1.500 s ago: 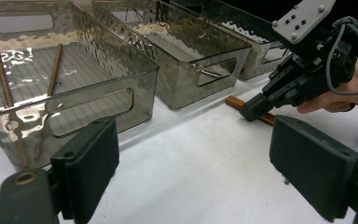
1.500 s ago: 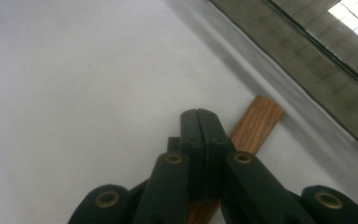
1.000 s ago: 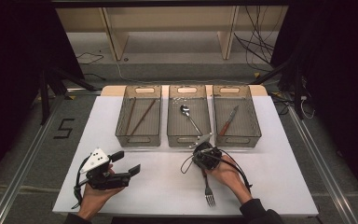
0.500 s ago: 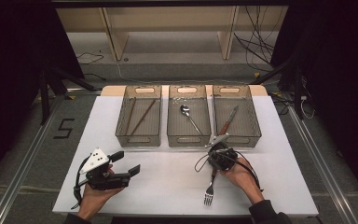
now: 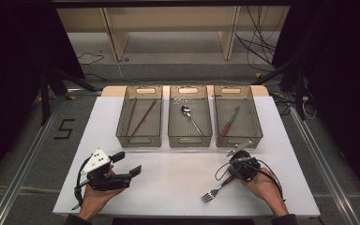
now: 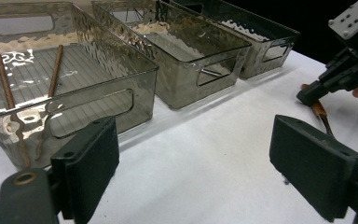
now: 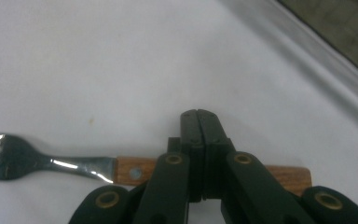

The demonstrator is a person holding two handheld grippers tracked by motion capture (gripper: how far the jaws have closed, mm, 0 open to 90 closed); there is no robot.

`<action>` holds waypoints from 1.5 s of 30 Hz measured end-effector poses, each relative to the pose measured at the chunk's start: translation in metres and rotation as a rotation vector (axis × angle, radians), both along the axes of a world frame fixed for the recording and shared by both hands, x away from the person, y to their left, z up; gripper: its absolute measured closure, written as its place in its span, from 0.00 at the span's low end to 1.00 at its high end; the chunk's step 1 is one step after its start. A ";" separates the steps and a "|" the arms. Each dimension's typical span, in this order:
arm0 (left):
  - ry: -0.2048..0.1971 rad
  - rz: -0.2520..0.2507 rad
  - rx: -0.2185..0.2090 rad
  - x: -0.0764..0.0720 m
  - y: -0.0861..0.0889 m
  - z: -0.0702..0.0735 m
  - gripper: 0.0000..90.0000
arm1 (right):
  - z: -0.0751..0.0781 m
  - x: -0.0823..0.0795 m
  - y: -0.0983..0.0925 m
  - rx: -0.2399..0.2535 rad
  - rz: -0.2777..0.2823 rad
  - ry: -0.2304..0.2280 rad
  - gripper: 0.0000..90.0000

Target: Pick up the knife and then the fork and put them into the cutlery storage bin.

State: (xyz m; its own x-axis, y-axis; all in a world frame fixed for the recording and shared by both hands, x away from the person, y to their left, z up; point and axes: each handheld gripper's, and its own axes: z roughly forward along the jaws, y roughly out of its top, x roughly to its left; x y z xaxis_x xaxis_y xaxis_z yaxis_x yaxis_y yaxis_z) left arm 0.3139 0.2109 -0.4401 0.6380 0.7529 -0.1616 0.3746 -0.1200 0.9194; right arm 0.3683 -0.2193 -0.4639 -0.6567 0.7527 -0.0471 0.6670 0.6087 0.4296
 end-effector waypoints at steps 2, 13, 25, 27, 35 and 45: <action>-0.001 -0.001 0.002 0.000 0.000 0.000 0.17 | 0.001 -0.004 -0.004 -0.004 -0.003 0.009 1.00; -0.002 -0.001 0.004 0.000 0.000 0.000 0.17 | 0.009 -0.012 -0.017 0.021 0.013 0.018 0.91; -0.002 -0.003 0.007 0.000 0.000 0.000 0.17 | 0.032 -0.015 -0.015 -0.035 0.263 0.000 0.30; 0.000 -0.001 0.004 0.000 -0.001 0.000 0.17 | 0.031 -0.015 -0.013 -0.056 0.290 0.011 0.28; 0.000 0.000 0.005 0.000 -0.001 0.000 0.17 | 0.027 -0.014 -0.003 -0.120 0.358 0.054 0.29; 0.001 -0.001 0.004 0.000 -0.001 0.000 0.17 | 0.017 -0.014 0.000 -0.184 0.398 0.093 0.38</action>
State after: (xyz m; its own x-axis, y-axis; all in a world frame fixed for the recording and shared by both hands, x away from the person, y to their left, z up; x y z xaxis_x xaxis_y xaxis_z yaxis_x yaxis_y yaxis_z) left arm 0.3140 0.2102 -0.4402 0.6387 0.7529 -0.1590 0.3751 -0.1241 0.9186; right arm 0.3542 -0.2195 -0.4465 -0.9014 0.4249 -0.0834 0.3957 0.8866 0.2395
